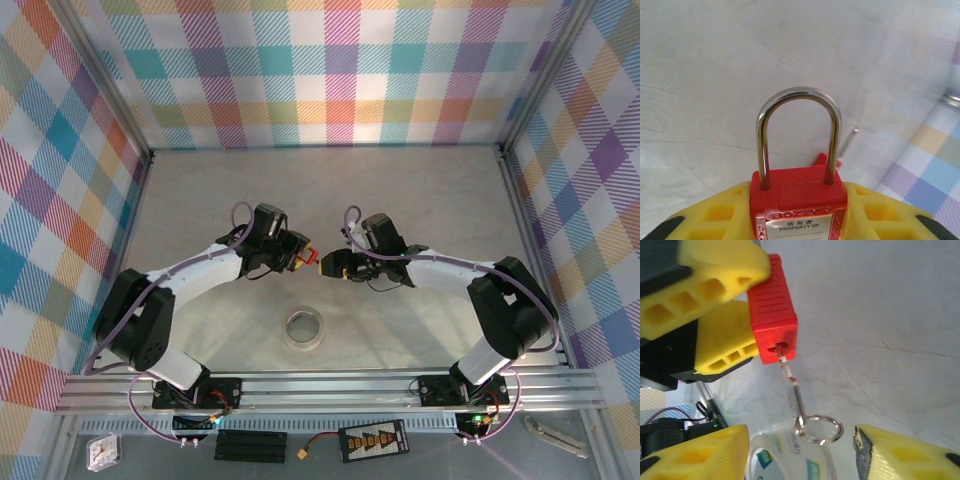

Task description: Unlock with the key

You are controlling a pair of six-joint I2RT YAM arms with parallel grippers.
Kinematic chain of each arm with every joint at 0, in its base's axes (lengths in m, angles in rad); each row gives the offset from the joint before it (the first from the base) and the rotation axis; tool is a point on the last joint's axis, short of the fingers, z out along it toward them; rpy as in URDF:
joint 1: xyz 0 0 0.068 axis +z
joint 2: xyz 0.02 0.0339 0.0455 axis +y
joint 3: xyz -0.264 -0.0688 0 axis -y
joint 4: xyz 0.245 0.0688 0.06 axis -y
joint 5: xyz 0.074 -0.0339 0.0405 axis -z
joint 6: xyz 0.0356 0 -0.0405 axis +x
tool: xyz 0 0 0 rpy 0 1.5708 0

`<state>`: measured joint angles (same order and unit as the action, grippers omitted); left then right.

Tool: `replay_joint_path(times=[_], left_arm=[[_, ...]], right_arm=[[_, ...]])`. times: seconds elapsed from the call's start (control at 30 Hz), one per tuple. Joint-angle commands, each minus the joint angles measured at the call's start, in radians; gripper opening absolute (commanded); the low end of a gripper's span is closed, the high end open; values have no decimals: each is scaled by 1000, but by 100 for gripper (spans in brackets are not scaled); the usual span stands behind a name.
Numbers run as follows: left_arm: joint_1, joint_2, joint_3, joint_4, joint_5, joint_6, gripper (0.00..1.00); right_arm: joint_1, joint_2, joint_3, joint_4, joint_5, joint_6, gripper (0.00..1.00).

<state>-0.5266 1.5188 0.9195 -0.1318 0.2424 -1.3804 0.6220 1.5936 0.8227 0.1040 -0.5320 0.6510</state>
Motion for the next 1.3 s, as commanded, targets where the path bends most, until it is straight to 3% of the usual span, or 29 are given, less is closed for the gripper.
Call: replay_joint_path(times=[0.0,0.17,0.4,1.0,1.17,1.27], left_arm=[[13,-43,-5,31,3,-32,4],[13,-49,-6,20,6,-16,1],[13,-37,-5,29,14,-14,0],[11,-32,-5,68,28,-17,0],[10,-34,-7,89,41,-19,0],[4,-35,-4,96,52,-20,0]], right_arm=[[-14,-24,-15,79,-56,32,55],[-22,-52,-28,96,-49,32,52],[-34,-42,-36,137,-65,55,36],[-37,15,-37,258,-126,127,15],[-38,25,-28,242,-127,109,2],[-36,31,-8,195,-125,43,0]])
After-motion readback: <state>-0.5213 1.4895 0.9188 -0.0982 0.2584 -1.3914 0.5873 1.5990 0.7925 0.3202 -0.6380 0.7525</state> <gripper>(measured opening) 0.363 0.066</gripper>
